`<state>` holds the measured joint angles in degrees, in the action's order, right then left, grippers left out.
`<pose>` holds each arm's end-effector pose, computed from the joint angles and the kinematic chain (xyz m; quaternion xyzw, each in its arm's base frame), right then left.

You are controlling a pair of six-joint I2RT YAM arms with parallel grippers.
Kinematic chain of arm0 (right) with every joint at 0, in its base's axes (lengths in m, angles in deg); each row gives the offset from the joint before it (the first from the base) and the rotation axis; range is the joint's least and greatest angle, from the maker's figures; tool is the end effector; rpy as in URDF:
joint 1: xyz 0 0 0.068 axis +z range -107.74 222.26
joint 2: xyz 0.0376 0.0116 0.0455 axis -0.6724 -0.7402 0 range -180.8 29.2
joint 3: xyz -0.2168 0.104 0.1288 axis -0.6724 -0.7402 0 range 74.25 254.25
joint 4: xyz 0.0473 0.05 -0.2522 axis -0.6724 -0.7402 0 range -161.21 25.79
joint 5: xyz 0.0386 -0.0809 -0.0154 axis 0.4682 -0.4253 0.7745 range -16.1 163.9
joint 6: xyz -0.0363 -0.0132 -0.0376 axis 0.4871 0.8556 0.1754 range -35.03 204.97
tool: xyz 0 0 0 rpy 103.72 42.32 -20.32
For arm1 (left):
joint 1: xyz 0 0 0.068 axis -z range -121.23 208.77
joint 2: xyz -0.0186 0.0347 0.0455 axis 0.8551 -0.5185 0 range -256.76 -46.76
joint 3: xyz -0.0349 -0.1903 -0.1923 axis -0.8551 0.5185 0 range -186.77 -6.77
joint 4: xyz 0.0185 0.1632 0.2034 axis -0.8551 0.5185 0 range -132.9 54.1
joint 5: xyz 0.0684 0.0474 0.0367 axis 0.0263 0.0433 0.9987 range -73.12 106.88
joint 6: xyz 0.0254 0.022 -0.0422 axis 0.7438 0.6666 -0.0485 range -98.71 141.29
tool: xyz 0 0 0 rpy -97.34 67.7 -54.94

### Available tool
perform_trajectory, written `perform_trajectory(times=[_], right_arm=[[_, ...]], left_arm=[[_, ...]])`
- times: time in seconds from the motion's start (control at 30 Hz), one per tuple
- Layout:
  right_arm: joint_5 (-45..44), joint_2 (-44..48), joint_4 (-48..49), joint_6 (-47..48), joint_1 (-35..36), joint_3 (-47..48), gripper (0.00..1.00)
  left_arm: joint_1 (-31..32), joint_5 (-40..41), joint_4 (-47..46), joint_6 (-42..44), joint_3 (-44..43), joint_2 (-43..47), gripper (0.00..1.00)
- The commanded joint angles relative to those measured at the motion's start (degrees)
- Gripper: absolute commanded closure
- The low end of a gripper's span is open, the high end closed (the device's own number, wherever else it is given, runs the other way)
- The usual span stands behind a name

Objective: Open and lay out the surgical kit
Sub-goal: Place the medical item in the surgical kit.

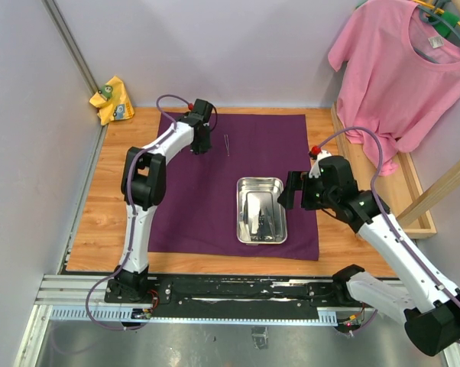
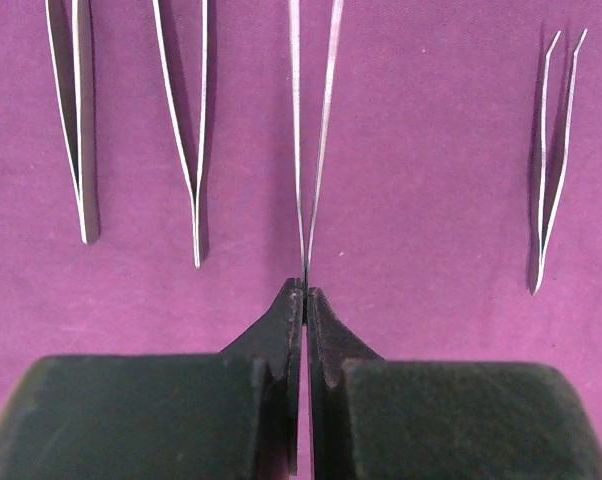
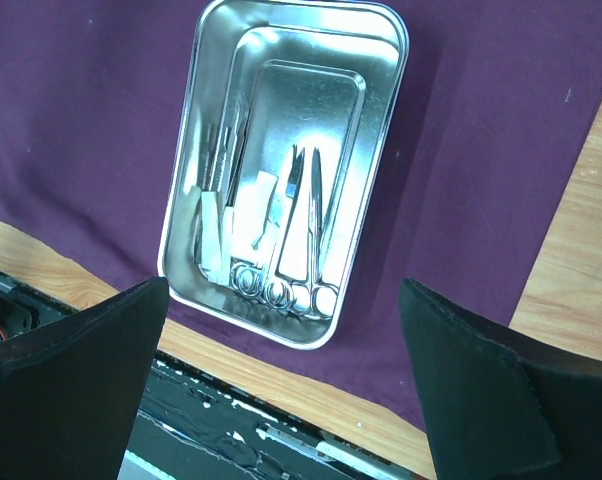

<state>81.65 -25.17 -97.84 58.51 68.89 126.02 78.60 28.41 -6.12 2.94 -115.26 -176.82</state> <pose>0.1783 0.0947 0.3124 -0.0319 0.8898 0.2556 0.3767 0.4699 -0.1619 0.1885 -0.0150 0.9575 0.0025 0.2880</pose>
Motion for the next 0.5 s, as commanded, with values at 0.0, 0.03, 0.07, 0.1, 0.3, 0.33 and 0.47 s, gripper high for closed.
perform_trajectory(times=[0.0, 0.03, 0.07, 0.1, 0.3, 0.33, 0.47], right_arm=[[0.81, -0.38, 1.23, 0.89, -0.7, -0.68, 0.02], [0.83, -0.43, 1.34, 0.84, -0.7, -0.76, 0.02], [0.84, -0.47, 1.37, 0.79, -0.7, -0.74, 0.02], [0.91, -0.55, 1.37, 0.79, -0.7, -0.79, 0.02], [1.18, -0.99, 1.6, 0.5, -0.7, -0.88, 0.02], [1.21, -1.08, 1.55, 0.53, -0.7, -0.89, 0.02], [1.24, -1.17, 1.71, 0.43, -0.7, -1.13, 0.02]], left_arm=[[-0.06, 0.61, 3.38, 3.46, -4.41, -2.93, 1.0], [-0.14, 0.44, 3.68, 3.8, -4.83, -3.33, 1.0], [-0.28, 0.12, 3.8, 4.24, -5.21, -3.66, 1.0], [-0.28, 0.0, 3.96, 4.5, -5.5, -3.98, 1.0], [-0.49, -0.17, 4.26, 5.08, -6.87, -5.26, 1.0], [-0.56, -0.3, 4.43, 5.08, -7.1, -5.42, 1.0], [-0.72, -1.17, 5.07, 5.25, -8.17, -5.82, 0.97]])
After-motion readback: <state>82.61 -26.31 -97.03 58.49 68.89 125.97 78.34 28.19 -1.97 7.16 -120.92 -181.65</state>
